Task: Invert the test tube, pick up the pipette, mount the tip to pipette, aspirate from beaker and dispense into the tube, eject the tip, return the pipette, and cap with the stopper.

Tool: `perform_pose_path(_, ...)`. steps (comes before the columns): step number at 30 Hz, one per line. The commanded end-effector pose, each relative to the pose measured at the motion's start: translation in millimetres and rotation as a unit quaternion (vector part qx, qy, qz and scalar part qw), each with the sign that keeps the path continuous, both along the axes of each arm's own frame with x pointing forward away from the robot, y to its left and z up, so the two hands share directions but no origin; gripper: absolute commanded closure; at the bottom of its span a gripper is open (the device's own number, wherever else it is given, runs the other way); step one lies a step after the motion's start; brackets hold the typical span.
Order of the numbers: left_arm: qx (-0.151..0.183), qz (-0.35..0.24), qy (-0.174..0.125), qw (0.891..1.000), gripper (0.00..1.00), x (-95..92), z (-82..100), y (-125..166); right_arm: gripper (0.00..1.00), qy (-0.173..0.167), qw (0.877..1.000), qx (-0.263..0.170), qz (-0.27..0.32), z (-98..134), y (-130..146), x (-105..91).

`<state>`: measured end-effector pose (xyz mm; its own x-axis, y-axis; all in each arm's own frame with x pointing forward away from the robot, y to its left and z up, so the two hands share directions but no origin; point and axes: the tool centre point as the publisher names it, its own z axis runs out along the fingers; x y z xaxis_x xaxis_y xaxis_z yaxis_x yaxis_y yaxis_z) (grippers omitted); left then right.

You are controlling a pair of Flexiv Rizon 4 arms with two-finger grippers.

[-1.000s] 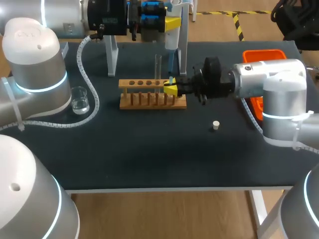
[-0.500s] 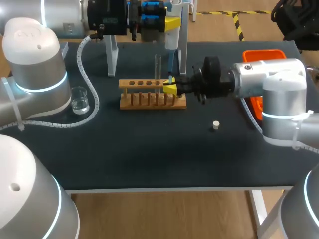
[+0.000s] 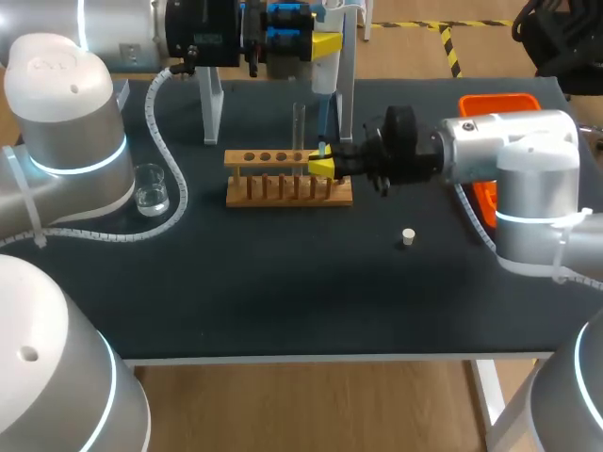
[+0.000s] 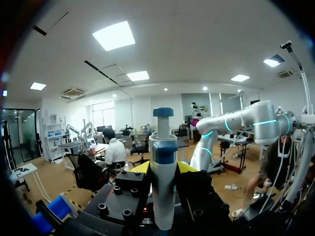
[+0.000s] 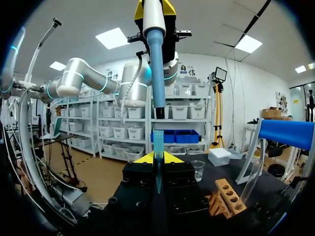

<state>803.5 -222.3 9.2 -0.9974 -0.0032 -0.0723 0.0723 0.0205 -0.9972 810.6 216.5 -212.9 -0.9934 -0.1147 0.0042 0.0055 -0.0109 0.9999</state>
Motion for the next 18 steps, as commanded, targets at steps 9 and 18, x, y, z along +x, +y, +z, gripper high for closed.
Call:
perform_pose_path(9, -0.001, 0.001, 0.0, 1.0, 1.0, -0.8, -0.3, 0.2, 1.0, 0.0, 1.0, -0.001, 0.0, 2.3, -0.7, -0.7)
perform_pose_path(18, -0.001, 0.001, 0.0, 1.0, 1.0, -0.8, -0.3, 0.2, 1.0, -0.001, 1.0, 0.0, 0.0, 4.3, -0.5, -0.8)
